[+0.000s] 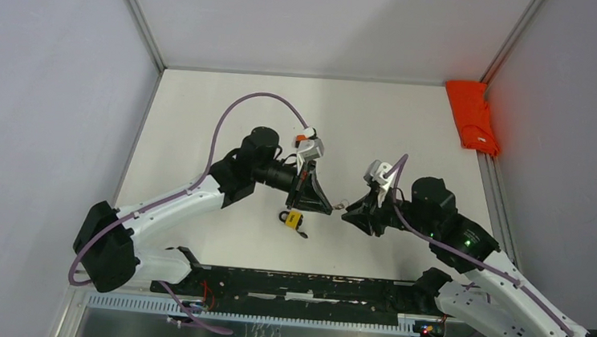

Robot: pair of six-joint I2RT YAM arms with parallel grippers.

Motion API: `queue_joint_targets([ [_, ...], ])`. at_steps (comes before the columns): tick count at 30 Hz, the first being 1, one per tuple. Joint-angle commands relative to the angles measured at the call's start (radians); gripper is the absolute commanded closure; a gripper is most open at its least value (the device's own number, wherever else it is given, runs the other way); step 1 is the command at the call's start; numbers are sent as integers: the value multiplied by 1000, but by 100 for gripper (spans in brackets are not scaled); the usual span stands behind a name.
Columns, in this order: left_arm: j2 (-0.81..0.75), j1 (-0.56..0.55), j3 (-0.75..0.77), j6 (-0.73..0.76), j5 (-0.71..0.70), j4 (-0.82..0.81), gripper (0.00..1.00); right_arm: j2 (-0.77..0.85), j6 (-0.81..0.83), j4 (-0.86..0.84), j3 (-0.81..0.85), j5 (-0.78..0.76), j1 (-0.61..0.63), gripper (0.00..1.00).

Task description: Unlock with the key

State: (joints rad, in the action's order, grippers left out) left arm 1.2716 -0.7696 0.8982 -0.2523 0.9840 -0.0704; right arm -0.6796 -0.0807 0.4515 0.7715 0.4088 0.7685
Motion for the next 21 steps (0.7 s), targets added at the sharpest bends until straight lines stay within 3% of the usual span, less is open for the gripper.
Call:
queue_joint_targets([
  [1,-43,1,62,73,-31,21,98,-6,-9,15,13,-43,3,64],
  [3,-42,0,67,83,-51,48,98,2,-23,-6,29,-80,2,59],
  [11,-37,0,69,103,-98,64,98,25,-86,-84,102,-212,3,56],
  [21,-32,-2,80,99,-114,92,98,-64,-149,-245,28,-104,3,54],
])
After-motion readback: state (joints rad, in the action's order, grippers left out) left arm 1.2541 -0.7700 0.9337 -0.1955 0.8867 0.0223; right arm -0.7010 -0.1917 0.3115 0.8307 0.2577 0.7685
